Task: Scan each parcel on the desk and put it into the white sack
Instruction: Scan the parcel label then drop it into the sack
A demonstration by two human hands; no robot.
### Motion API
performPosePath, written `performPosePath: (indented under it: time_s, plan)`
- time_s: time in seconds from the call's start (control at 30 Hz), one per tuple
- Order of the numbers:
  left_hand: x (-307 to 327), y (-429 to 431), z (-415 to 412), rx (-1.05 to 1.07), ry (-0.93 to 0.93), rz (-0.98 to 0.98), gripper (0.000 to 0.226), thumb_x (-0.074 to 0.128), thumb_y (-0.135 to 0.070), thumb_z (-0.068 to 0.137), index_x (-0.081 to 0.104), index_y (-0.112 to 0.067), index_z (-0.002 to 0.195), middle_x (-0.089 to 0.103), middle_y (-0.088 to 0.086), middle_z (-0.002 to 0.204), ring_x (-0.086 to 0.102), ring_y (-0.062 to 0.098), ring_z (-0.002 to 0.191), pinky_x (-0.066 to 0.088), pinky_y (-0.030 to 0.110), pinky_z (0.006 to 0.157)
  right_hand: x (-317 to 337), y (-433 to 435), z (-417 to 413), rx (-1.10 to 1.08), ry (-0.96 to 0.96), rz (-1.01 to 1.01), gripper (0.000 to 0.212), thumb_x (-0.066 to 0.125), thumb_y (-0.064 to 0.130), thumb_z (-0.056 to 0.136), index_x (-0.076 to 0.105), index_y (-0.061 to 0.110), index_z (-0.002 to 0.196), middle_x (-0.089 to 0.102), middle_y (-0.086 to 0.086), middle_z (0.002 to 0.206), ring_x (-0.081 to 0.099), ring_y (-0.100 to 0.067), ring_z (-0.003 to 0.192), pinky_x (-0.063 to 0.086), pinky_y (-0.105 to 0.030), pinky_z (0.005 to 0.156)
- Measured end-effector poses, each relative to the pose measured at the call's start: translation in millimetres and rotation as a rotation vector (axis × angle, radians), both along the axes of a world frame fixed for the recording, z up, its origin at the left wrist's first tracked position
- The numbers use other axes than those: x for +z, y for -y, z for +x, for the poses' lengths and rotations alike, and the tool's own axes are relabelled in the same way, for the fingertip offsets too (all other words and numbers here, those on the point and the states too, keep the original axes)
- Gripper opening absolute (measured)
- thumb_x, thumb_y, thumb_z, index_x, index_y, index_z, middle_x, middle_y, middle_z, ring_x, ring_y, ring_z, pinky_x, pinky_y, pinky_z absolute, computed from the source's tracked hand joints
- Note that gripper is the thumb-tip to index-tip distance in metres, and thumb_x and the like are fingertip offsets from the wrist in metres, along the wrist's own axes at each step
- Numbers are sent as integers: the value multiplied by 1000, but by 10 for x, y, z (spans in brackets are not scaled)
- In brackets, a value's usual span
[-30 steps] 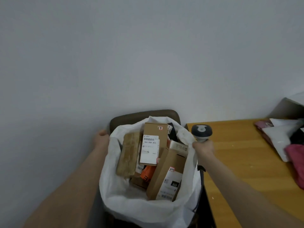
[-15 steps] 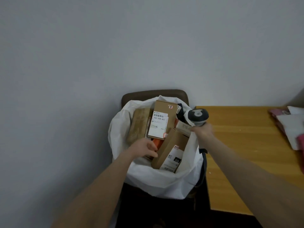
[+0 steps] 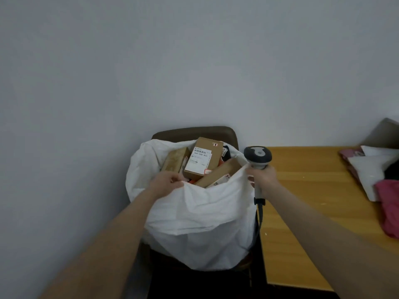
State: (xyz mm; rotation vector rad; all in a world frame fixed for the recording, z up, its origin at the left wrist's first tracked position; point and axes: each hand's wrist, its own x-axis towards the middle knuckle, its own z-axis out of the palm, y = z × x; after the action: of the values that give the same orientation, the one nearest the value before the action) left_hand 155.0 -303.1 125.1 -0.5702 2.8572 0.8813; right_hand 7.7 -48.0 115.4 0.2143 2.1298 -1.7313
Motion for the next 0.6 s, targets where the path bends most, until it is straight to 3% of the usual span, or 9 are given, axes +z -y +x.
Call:
performPosePath:
  time_s: [0.1, 0.17, 0.3, 0.37, 0.47, 0.53, 0.6]
  plan:
    - [145, 237, -113, -122, 299, -97, 8, 61, -22, 91, 60, -18, 84, 54, -8, 80, 51, 11, 81, 37, 20, 69, 71, 13, -165, -27, -32, 64, 26, 71, 10, 82, 58, 1, 103, 61, -16, 91, 61, -31, 84, 54, -43, 76]
    - [208, 364, -234, -109, 500, -83, 9, 62, -24, 90, 58, -19, 85, 56, -4, 85, 54, 16, 83, 44, 21, 71, 142, 37, -336, -43, -68, 161, 26, 72, 17, 82, 59, 2, 98, 60, -15, 85, 61, -30, 80, 53, -41, 74]
    - [275, 457, -638, -114, 722, 11, 25, 64, -24, 90, 62, -13, 113, 64, 1, 100, 63, 19, 95, 52, 29, 80, 233, 131, -679, -4, -61, 263, 25, 70, 20, 84, 57, 2, 94, 55, -10, 76, 57, -26, 72, 48, -34, 65]
    - [272, 470, -937, -135, 662, 34, 17, 62, -24, 91, 62, -14, 105, 64, 1, 101, 63, 17, 94, 51, 28, 78, 192, 204, -835, 12, -11, 288, 25, 72, 17, 83, 58, 1, 96, 55, -10, 77, 57, -27, 77, 49, -36, 70]
    - [178, 511, -1465, -39, 326, -88, 7, 60, -27, 91, 61, -21, 94, 64, 0, 100, 58, 8, 86, 48, 26, 79, 85, 303, -1083, 17, 44, 365, 20, 71, 10, 82, 58, 1, 95, 55, -12, 81, 56, -27, 79, 51, -39, 72]
    - [90, 594, -1801, 114, 164, -143, 20, 59, -28, 91, 58, -20, 109, 62, 1, 108, 58, 14, 94, 50, 34, 86, -3, 375, -1251, 13, 67, 396, 22, 71, 8, 82, 59, 1, 98, 58, -14, 89, 56, -25, 81, 49, -36, 71]
    - [-59, 722, -2071, 109, 129, -229, 39, 58, -32, 92, 49, -21, 128, 54, 4, 125, 53, 21, 112, 47, 38, 93, -108, 459, -1358, 37, 102, 380, 28, 73, 10, 83, 58, -1, 104, 61, -17, 99, 57, -27, 90, 50, -35, 75]
